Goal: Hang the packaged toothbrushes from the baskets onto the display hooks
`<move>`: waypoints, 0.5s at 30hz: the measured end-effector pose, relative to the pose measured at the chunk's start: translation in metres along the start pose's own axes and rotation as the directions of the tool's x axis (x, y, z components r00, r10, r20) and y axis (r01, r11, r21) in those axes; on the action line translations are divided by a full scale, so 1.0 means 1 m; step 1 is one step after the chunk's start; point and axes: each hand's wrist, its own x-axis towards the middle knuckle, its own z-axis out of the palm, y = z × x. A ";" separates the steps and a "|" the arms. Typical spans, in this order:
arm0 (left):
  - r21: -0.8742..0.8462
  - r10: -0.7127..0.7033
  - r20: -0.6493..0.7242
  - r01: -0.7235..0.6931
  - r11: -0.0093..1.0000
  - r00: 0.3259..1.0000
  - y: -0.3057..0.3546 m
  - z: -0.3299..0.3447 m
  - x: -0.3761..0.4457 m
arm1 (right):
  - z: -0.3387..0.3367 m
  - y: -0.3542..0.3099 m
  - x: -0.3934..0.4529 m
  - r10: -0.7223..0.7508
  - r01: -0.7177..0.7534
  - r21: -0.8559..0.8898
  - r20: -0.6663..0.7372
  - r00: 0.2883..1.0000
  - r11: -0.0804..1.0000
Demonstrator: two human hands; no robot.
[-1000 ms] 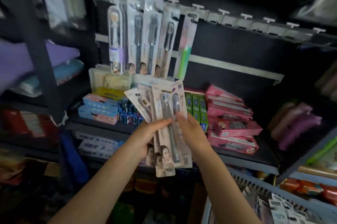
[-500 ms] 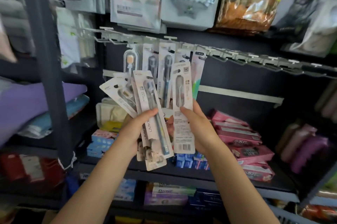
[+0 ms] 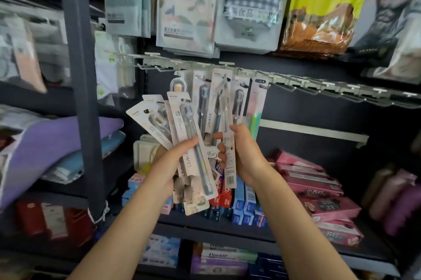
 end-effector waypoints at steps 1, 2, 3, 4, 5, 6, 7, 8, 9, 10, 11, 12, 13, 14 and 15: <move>0.003 0.012 -0.003 -0.012 1.000 1.000 0.002 0.000 0.000 | 0.001 -0.002 0.000 -0.021 0.021 0.014 0.004 1.000 1.000; 0.007 0.023 -0.011 -0.023 1.000 1.000 0.003 -0.001 0.001 | 0.003 -0.005 0.000 -0.040 0.040 0.017 0.001 0.999 0.999; 0.011 0.028 -0.024 -0.028 1.000 0.999 0.004 -0.001 0.003 | 0.003 -0.006 0.000 -0.055 0.055 0.007 0.000 0.999 0.998; 0.013 0.028 -0.035 -0.027 1.000 0.999 0.005 -0.002 0.004 | 0.003 -0.007 0.001 -0.081 0.081 -0.040 0.001 0.997 0.996; 0.013 0.026 -0.047 -0.025 1.000 0.999 0.006 -0.004 0.006 | 0.002 -0.007 0.001 -0.120 0.120 -0.124 0.009 0.993 0.985; 0.013 0.025 -0.055 -0.025 1.000 0.998 0.007 -0.005 0.007 | 0.003 -0.007 0.002 -0.175 0.172 -0.236 0.012 0.985 0.956; 0.011 0.028 -0.056 -0.028 1.000 0.998 0.008 -0.007 0.009 | 0.003 -0.006 0.003 -0.233 0.221 -0.332 0.006 0.973 0.917; 0.008 0.030 -0.054 -0.030 1.000 0.998 0.008 -0.008 0.010 | 0.003 -0.004 0.006 -0.291 0.261 -0.390 -0.018 0.957 0.883; 0.007 0.031 -0.053 -0.031 0.999 0.998 0.009 -0.008 0.011 | 0.005 -0.004 0.007 -0.327 0.280 -0.400 -0.051 0.944 0.873; 0.009 0.034 -0.055 -0.033 0.999 0.998 0.009 -0.008 0.012 | 0.008 -0.004 0.008 -0.351 0.291 -0.399 -0.085 0.932 0.869; 0.010 0.036 -0.057 -0.035 0.999 0.998 0.009 -0.008 0.012 | 0.011 -0.004 0.008 -0.370 0.299 -0.392 -0.117 0.922 0.870; 0.012 0.037 -0.057 -0.036 0.999 0.998 0.009 -0.007 0.013 | 0.012 -0.004 0.011 -0.380 0.302 -0.383 -0.144 0.914 0.873; 0.017 0.035 -0.054 -0.034 0.999 0.998 0.009 -0.006 0.015 | 0.013 -0.004 0.013 -0.397 0.321 -0.366 -0.154 0.905 0.874; 0.022 0.034 -0.049 -0.033 0.999 0.998 0.009 -0.006 0.015 | 0.013 -0.005 0.015 -0.423 0.348 -0.351 -0.167 0.890 0.870; 0.027 0.035 -0.043 -0.034 0.999 0.998 0.008 -0.006 0.017 | 0.013 -0.007 0.016 -0.448 0.372 -0.337 -0.180 0.876 0.865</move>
